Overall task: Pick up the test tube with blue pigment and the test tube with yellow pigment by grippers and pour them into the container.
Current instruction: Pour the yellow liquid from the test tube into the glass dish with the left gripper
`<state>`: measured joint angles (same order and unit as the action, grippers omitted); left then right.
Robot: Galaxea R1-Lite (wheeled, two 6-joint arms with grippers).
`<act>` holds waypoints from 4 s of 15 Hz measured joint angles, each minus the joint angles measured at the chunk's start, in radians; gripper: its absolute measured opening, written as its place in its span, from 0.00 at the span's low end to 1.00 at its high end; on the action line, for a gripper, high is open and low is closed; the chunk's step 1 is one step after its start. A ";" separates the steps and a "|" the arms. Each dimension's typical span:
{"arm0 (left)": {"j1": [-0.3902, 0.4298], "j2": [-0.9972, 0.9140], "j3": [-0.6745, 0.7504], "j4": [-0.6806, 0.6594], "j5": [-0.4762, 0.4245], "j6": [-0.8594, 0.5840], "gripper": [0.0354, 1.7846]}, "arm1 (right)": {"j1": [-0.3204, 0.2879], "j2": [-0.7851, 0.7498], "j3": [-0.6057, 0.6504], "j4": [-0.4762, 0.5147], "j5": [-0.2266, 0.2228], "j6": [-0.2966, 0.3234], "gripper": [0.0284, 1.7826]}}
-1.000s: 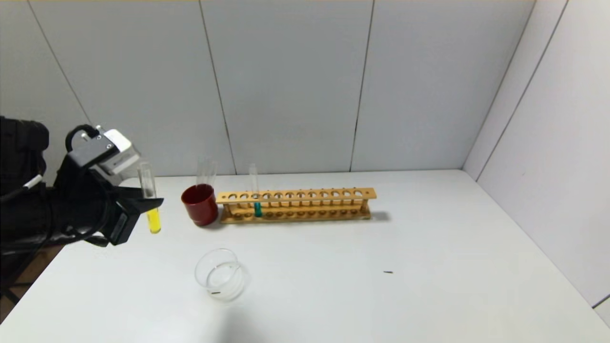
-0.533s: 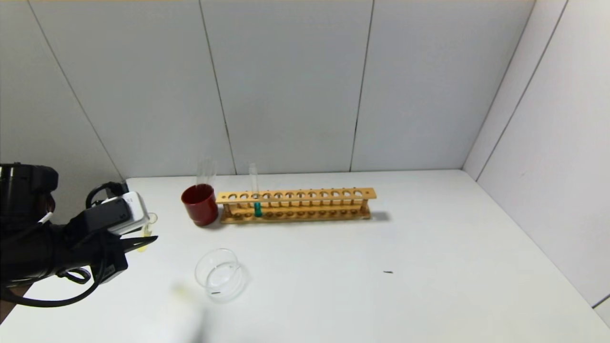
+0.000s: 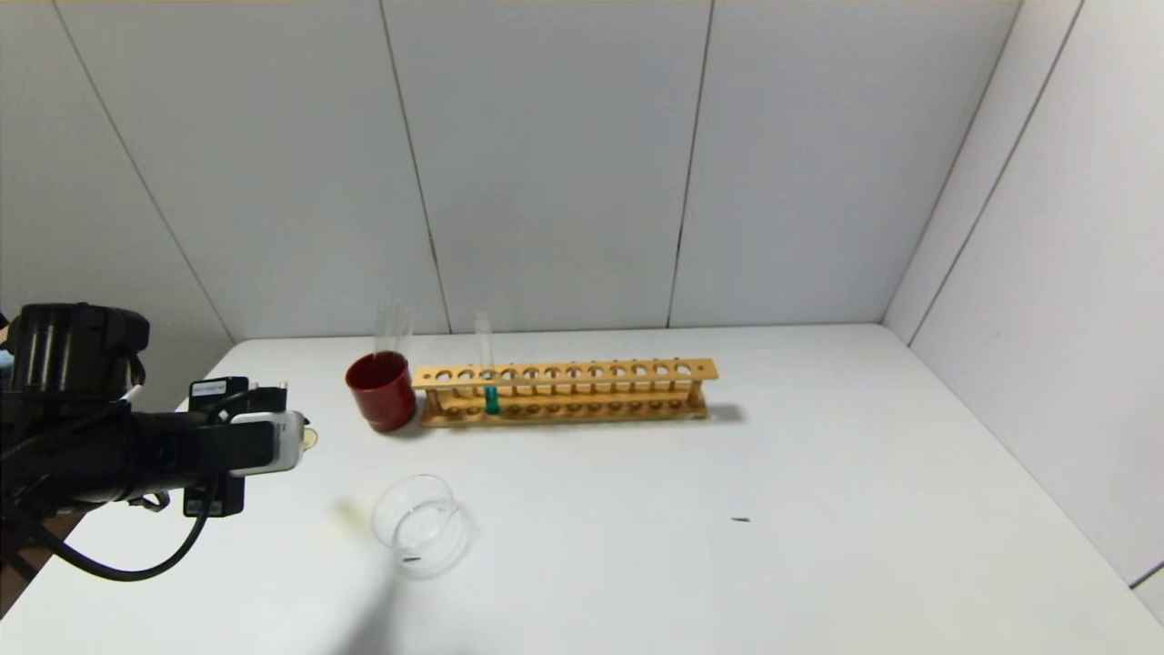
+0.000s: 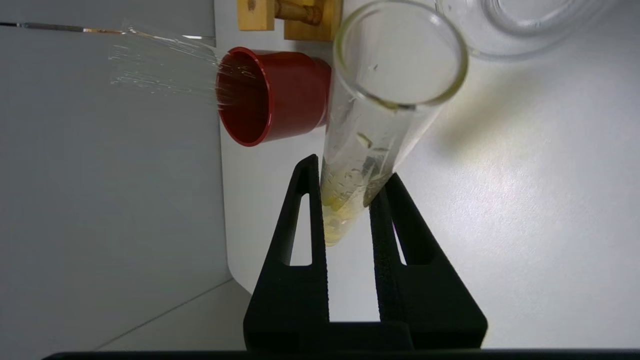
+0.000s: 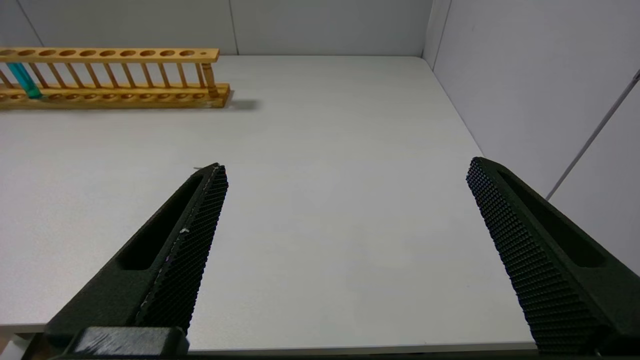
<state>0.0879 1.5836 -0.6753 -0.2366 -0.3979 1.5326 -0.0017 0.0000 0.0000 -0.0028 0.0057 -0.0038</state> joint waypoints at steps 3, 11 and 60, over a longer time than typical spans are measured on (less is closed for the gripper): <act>-0.031 0.045 -0.063 0.016 0.030 0.112 0.16 | 0.000 0.000 0.000 0.000 0.000 0.000 0.98; -0.103 0.096 -0.107 0.016 0.139 0.225 0.16 | 0.000 0.000 0.000 0.000 0.000 0.000 0.98; -0.281 0.241 -0.180 -0.031 0.431 0.644 0.16 | 0.000 0.000 0.000 0.000 0.000 0.000 0.98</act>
<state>-0.1932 1.8247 -0.8557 -0.2674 0.0332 2.1768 -0.0017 0.0000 0.0000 -0.0023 0.0057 -0.0043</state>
